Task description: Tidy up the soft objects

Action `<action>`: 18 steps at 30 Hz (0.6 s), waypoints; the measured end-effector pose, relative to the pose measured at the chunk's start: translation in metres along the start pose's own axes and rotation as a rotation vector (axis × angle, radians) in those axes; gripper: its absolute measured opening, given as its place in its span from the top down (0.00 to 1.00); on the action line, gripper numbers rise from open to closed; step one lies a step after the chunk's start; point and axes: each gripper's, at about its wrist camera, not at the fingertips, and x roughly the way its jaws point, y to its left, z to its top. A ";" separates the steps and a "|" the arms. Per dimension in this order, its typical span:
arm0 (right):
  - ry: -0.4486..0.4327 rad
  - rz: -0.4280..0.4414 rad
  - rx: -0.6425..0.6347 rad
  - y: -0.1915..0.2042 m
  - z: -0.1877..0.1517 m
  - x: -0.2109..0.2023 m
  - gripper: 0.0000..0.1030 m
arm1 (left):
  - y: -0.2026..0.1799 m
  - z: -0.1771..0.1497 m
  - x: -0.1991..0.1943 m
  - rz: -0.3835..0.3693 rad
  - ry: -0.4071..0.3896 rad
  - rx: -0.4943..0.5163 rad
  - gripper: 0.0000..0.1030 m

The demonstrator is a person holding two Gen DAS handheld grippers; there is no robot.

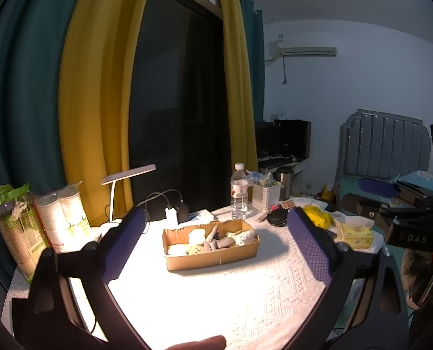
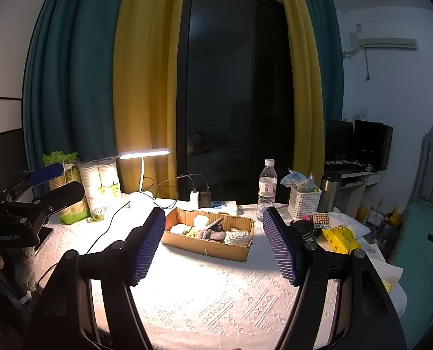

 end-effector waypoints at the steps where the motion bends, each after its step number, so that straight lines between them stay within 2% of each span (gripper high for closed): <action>1: 0.000 0.000 0.000 0.000 0.000 0.000 0.30 | 0.000 0.000 0.000 -0.002 -0.001 0.001 0.04; 18: -0.001 0.009 -0.005 0.003 0.001 0.001 0.30 | -0.002 0.000 -0.003 -0.016 -0.007 0.008 0.04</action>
